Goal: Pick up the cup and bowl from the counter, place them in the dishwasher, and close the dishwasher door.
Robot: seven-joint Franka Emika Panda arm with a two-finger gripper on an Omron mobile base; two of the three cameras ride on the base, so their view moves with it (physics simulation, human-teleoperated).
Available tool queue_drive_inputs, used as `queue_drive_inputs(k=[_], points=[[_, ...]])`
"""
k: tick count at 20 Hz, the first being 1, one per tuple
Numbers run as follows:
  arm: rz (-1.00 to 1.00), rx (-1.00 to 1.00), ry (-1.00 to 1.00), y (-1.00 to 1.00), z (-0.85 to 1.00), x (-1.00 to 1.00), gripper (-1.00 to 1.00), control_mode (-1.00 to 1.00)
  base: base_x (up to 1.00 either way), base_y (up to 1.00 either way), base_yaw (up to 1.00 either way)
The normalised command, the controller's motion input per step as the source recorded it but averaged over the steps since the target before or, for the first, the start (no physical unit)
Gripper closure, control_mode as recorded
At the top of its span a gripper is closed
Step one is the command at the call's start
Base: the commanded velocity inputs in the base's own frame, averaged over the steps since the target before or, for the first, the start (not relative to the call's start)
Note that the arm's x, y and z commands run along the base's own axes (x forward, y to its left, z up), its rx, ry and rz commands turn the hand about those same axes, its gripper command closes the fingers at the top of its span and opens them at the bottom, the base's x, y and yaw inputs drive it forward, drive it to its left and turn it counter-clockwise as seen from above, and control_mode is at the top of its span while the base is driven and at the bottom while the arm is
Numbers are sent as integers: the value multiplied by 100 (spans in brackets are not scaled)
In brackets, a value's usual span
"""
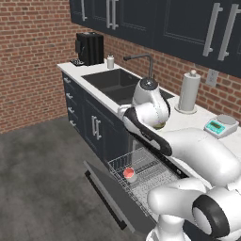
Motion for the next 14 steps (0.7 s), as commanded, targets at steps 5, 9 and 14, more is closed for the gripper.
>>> queue_drive_inputs(k=[5,9,14], points=[[5,-34,1,-14,-33,-26,-100,-100,0,0,0],[13,-8,0,-76,-52,-4,-100,-100,0,0,0],[14,0,0,-58,-23,2,-100,-100,0,0,0]])
